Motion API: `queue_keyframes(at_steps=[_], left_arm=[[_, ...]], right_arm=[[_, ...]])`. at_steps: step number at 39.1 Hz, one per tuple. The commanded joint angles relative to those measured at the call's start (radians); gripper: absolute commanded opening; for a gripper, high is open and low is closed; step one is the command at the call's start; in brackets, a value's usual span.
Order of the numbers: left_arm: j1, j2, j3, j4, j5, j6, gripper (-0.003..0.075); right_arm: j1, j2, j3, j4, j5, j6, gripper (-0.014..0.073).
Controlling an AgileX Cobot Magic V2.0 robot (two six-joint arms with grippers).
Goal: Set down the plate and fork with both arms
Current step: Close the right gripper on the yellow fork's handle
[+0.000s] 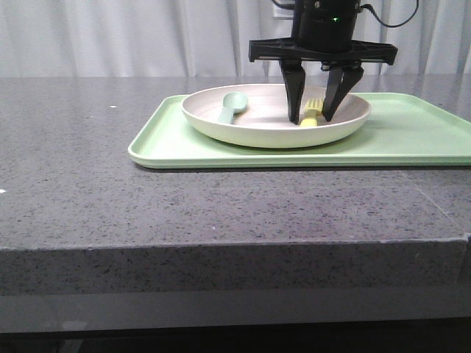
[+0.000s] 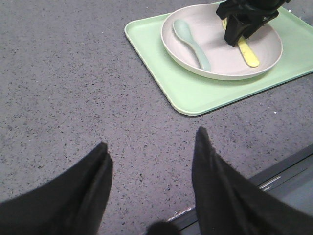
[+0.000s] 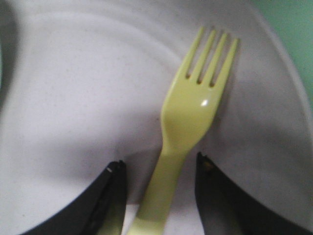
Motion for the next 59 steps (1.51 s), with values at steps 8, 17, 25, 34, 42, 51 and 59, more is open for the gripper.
queue_keyframes(at_steps=[8, 17, 25, 34, 42, 51, 59], left_arm=[[0.004, 0.003, -0.027, -0.024, -0.067, 0.001, 0.0368], [0.004, 0.003, -0.027, -0.024, -0.067, 0.001, 0.0368], [0.004, 0.003, -0.027, -0.024, -0.067, 0.001, 0.0368], [0.004, 0.003, -0.027, -0.024, -0.067, 0.001, 0.0368], [0.004, 0.003, -0.027, -0.024, -0.067, 0.001, 0.0368], [0.004, 0.003, -0.027, -0.024, -0.067, 0.001, 0.0368], [0.004, 0.003, -0.027, -0.024, -0.067, 0.001, 0.0368]], right_arm=[[-0.005, -0.052, -0.029, -0.013, 0.094, 0.000, 0.0185], [-0.005, -0.052, -0.029, -0.013, 0.095, 0.000, 0.0178], [-0.005, -0.052, -0.029, -0.013, 0.095, 0.000, 0.0178], [-0.005, -0.072, -0.029, -0.007, 0.095, 0.000, 0.0178], [-0.005, -0.095, -0.029, -0.007, 0.095, -0.010, 0.0178], [-0.005, -0.099, -0.029, -0.007, 0.095, -0.012, 0.0178], [-0.005, -0.135, -0.029, -0.007, 0.095, -0.036, 0.0178]])
